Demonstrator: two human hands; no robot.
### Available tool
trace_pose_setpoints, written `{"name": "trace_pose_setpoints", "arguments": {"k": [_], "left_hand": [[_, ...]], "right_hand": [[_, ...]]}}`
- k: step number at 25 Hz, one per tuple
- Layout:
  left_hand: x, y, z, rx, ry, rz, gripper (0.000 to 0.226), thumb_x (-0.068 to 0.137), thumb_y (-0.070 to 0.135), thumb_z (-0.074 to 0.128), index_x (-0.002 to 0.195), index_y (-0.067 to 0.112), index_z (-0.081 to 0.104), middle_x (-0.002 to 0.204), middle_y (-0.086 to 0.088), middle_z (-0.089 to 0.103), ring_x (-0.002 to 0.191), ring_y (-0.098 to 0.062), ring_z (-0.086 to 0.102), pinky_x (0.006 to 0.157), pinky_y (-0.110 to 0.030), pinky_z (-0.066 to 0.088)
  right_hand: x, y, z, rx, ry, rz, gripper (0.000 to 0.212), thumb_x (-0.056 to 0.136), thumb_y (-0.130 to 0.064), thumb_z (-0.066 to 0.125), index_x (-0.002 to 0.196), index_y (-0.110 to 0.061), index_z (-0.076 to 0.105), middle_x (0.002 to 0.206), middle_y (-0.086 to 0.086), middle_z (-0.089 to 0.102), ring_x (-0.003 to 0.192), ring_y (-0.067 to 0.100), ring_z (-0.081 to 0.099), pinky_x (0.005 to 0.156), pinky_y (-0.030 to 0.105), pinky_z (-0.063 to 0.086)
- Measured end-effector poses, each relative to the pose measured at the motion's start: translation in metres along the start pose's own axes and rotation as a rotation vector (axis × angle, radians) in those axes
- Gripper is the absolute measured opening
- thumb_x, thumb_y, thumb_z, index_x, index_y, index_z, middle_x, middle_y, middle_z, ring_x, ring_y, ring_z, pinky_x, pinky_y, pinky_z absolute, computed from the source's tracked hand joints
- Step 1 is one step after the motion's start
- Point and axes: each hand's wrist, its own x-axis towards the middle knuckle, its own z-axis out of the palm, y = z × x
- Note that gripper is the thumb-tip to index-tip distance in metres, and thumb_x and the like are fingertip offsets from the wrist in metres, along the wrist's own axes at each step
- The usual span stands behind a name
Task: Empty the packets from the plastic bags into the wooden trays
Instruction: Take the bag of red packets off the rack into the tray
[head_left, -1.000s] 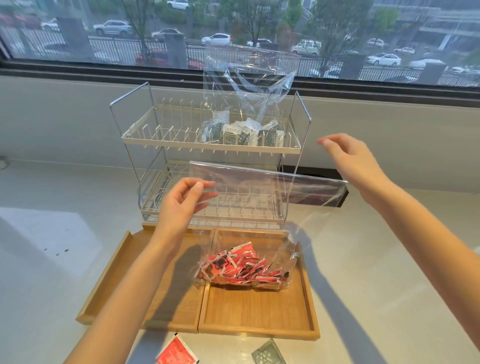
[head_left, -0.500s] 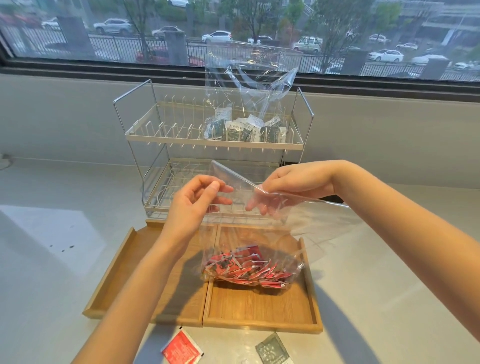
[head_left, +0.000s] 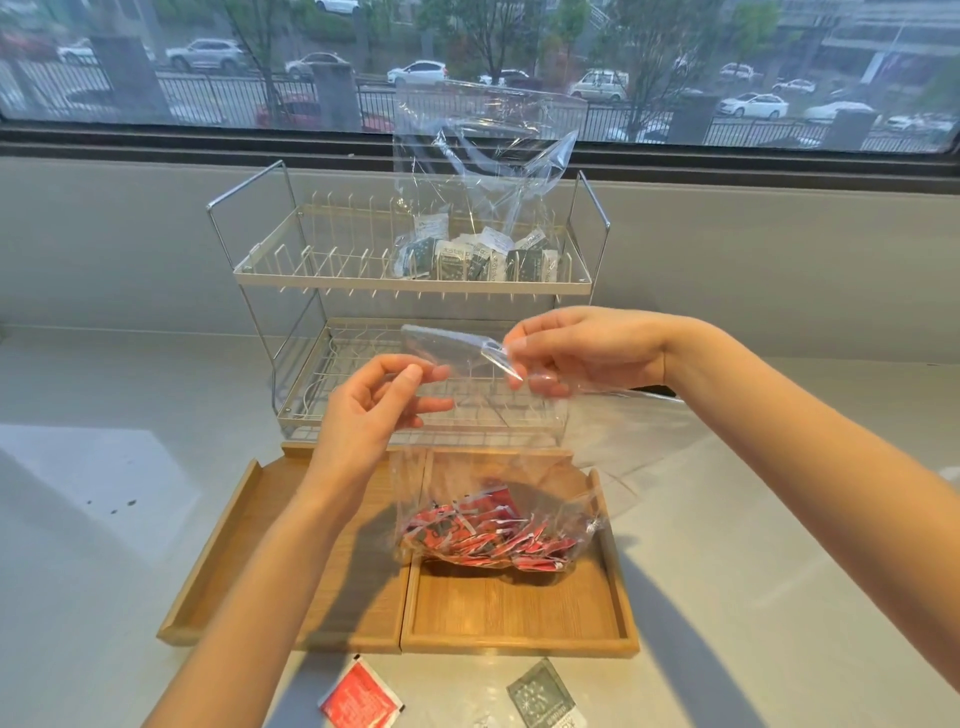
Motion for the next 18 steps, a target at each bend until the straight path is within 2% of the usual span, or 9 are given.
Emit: {"name": "trace_pose_setpoints", "arguments": {"k": [3,7,9,11,14,16,18], "left_hand": [[-0.002,0.0,-0.002,-0.006,0.004,-0.011,0.013,0.088,0.024,0.048,0.087,0.025,0.061,0.091,0.018,0.072,0.073,-0.006,0.069,0.059,-0.01,0.049],[-0.002,-0.001,-0.002,-0.008,0.023,-0.004,0.013,0.088,0.024,0.048,0.086,0.027,0.061,0.093,0.019,0.071,0.073,-0.005,0.069,0.059,-0.011,0.049],[-0.001,-0.002,-0.003,-0.015,0.033,-0.001,0.014,0.088,0.023,0.048,0.087,0.026,0.061,0.092,0.016,0.072,0.072,-0.005,0.068,0.058,-0.01,0.048],[-0.001,-0.004,-0.003,-0.015,0.043,0.0,0.014,0.088,0.022,0.048,0.087,0.026,0.061,0.088,0.011,0.071,0.072,-0.005,0.068,0.057,-0.01,0.048],[0.001,-0.007,-0.002,-0.013,0.062,-0.001,0.014,0.088,0.023,0.049,0.086,0.028,0.061,0.085,0.007,0.068,0.071,-0.004,0.068,0.057,-0.009,0.048],[0.002,-0.008,-0.002,-0.012,0.061,-0.001,0.014,0.088,0.023,0.049,0.086,0.028,0.061,0.077,0.01,0.069,0.07,-0.003,0.068,0.057,-0.009,0.047],[0.003,-0.01,-0.004,-0.002,0.049,0.008,0.015,0.088,0.022,0.048,0.085,0.028,0.061,0.072,0.015,0.069,0.07,-0.003,0.067,0.057,-0.009,0.047]], "right_hand": [[-0.006,-0.003,-0.006,0.035,0.062,-0.04,0.018,0.094,-0.016,0.041,0.092,-0.014,0.059,0.076,-0.002,0.066,0.058,0.005,0.056,0.055,0.017,0.046],[-0.013,0.012,-0.011,-0.268,0.046,0.148,0.038,0.098,-0.033,0.029,0.115,-0.012,0.055,0.083,-0.006,0.067,0.079,0.007,0.063,0.075,0.017,0.049],[-0.021,0.02,-0.015,-0.316,0.012,0.212,0.041,0.097,-0.038,0.028,0.108,-0.018,0.063,0.074,-0.009,0.061,0.071,0.004,0.059,0.068,0.014,0.049],[-0.029,0.023,-0.02,-0.31,0.005,0.186,0.036,0.097,-0.032,0.033,0.095,-0.021,0.068,0.066,-0.008,0.052,0.058,0.004,0.05,0.058,0.014,0.044],[-0.035,0.024,-0.025,-0.237,0.024,0.104,0.032,0.095,-0.012,0.039,0.076,-0.016,0.065,0.06,-0.007,0.048,0.054,0.006,0.041,0.058,0.018,0.036],[-0.037,0.02,-0.028,-0.233,0.109,0.021,0.027,0.095,-0.012,0.04,0.075,-0.012,0.059,0.062,-0.008,0.048,0.054,0.003,0.042,0.057,0.014,0.04],[-0.039,0.015,-0.031,-0.247,0.197,-0.038,0.028,0.095,-0.018,0.042,0.073,-0.016,0.06,0.063,-0.009,0.046,0.057,0.004,0.041,0.06,0.013,0.041]]}}
